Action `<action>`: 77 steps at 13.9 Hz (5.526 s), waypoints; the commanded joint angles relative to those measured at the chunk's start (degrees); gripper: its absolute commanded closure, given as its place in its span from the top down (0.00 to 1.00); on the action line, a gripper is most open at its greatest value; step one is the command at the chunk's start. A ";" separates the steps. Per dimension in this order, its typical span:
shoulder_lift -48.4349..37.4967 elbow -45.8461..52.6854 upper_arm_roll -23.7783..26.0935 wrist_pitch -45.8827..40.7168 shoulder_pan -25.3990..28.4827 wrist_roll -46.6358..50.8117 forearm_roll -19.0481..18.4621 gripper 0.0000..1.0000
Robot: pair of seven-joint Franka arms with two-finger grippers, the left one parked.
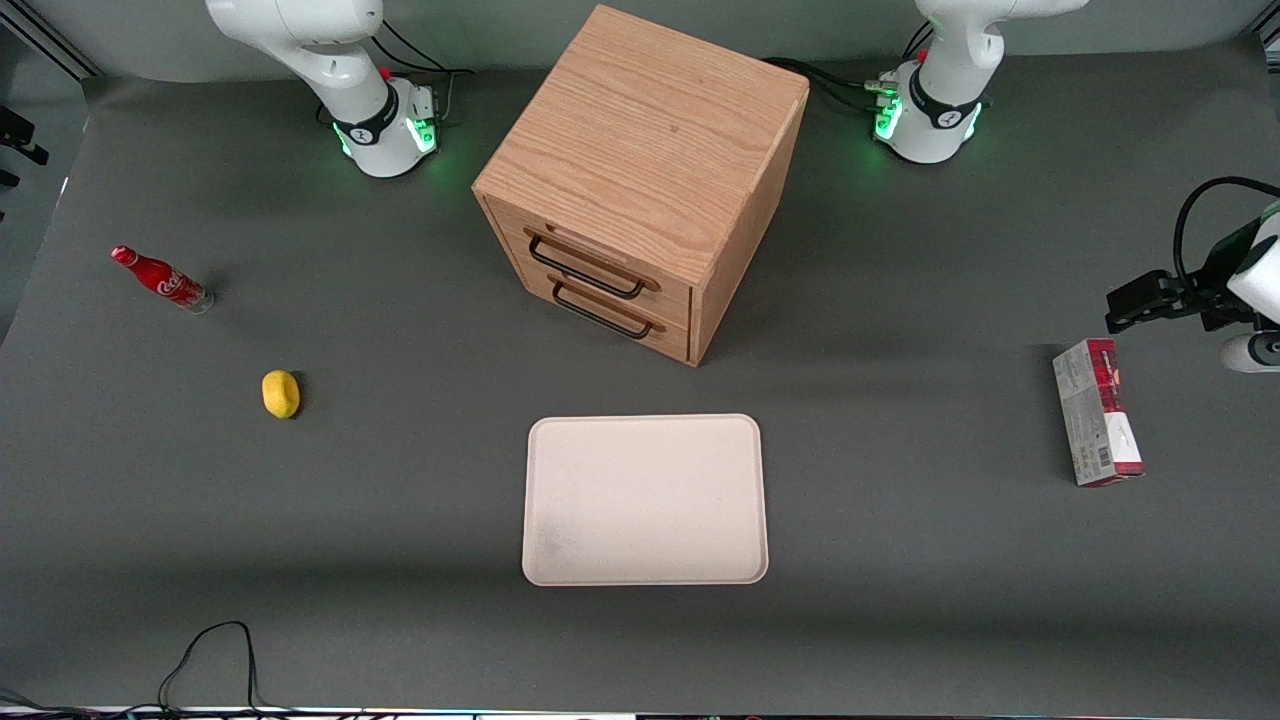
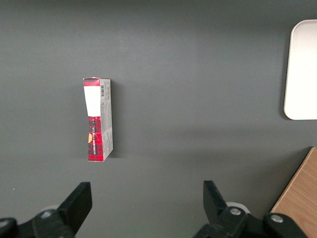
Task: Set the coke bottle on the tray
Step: 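Lower the right gripper onto the red Coca-Cola bottle and close it, then lift the bottle with the right gripper and turn it upright, then carry the held bottle over the white tray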
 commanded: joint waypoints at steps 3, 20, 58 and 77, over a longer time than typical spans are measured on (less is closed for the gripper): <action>3.69 -11.10 -8.91 18.48 2.94 -3.83 -1.64 1.00; 11.45 -13.49 -28.01 30.30 21.32 -3.83 -1.02 1.00; 47.08 65.10 -9.90 -31.36 33.19 0.12 26.10 0.00; 63.04 80.90 17.17 -22.18 43.38 41.79 33.61 0.00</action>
